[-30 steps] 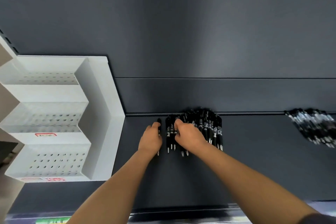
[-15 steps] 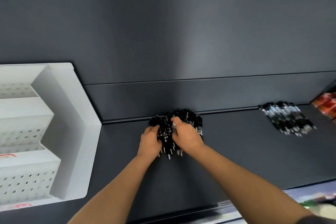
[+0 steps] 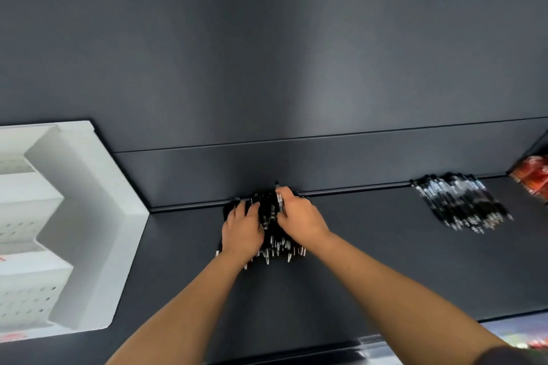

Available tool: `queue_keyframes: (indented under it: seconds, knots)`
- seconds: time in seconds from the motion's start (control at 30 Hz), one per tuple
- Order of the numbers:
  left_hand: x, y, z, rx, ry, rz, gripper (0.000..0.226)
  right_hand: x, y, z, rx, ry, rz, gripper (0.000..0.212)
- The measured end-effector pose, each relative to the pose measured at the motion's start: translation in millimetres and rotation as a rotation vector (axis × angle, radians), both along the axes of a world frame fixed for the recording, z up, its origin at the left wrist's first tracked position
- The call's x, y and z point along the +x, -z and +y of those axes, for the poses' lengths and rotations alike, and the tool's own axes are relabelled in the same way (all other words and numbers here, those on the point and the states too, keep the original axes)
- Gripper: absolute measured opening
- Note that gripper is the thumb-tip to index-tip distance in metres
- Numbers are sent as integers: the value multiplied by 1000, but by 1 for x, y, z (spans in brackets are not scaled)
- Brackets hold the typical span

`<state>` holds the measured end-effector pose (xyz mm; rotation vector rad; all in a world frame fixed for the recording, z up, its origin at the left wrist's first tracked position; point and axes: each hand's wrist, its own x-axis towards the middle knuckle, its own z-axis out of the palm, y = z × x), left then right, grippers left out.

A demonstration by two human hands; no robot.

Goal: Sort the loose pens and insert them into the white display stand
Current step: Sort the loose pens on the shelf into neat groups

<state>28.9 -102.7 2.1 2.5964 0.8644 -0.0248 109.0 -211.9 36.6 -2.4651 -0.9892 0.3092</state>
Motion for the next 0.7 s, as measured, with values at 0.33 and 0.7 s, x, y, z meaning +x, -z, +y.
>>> queue_keyframes:
  seconds: [0.33,0.7]
  knots:
    - [106,-21,-143,15,168,-211,36,109,-5,-154,-57,174,-52,35]
    - [169,-8,-232,-26,299,-170,31,218,10,-288,-248,419,-164,23]
